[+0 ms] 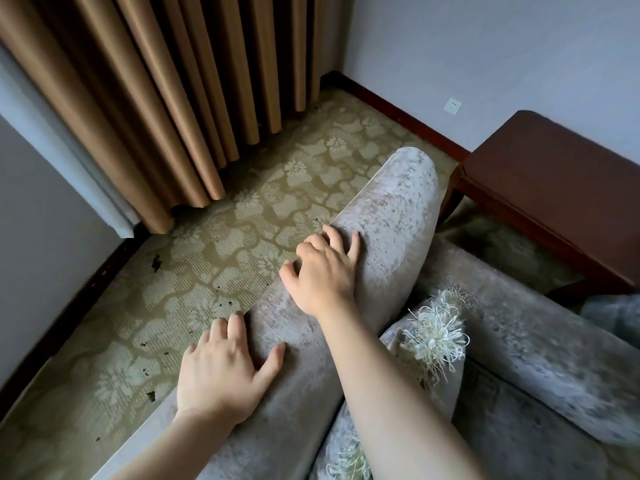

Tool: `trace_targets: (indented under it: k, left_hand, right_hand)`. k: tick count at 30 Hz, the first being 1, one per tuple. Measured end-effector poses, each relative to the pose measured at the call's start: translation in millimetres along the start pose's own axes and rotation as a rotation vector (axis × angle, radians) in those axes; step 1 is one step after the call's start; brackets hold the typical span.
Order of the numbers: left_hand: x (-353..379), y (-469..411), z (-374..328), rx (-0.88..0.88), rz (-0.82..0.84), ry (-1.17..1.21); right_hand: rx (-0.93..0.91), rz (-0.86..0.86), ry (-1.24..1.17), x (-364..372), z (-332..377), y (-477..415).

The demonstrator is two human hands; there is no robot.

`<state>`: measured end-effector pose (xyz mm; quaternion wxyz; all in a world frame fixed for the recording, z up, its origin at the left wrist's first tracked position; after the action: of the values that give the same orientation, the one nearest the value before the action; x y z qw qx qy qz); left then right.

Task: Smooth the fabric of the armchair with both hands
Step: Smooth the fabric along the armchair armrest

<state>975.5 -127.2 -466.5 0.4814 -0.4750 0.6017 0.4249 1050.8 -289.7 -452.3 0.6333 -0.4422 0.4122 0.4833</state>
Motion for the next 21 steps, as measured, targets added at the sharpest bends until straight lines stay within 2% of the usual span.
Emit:
trace_targets:
  k: [6,10,16,21]
  left_hand:
    - [-5.4,-7.8,-1.6,-0.025,0.038,0.023]
    - [-5.5,-38.0,-5.3,0.027,0.053,-0.019]
    - [3.9,-51.5,-3.6,0.028,0.065,-0.025]
    - [3.0,-50.9,-1.8,-0.003,0.074,-0.052]
  right_hand:
    - [0.006,0.037,-0.004,-3.3,-2.3,-6.9]
    - [0.059,0.045,-0.020,-2.8,-6.5,-28.9]
    - [0.084,-0.199,-0.059,7.5,-12.5,-34.4]
    - [0.075,-0.152,-0.039,6.6,-11.0,-35.5]
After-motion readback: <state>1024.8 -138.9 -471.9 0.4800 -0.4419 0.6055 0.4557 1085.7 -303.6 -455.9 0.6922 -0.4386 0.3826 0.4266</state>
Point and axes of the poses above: each hand's wrist, its own y-axis away from the middle knuckle, its own x-axis out of the palm, z = x × y, the point moved 5 cm from there along -y, towards the middle knuckle, and after that the axes turned 2 degrees about -x, right-handed, at the moved point
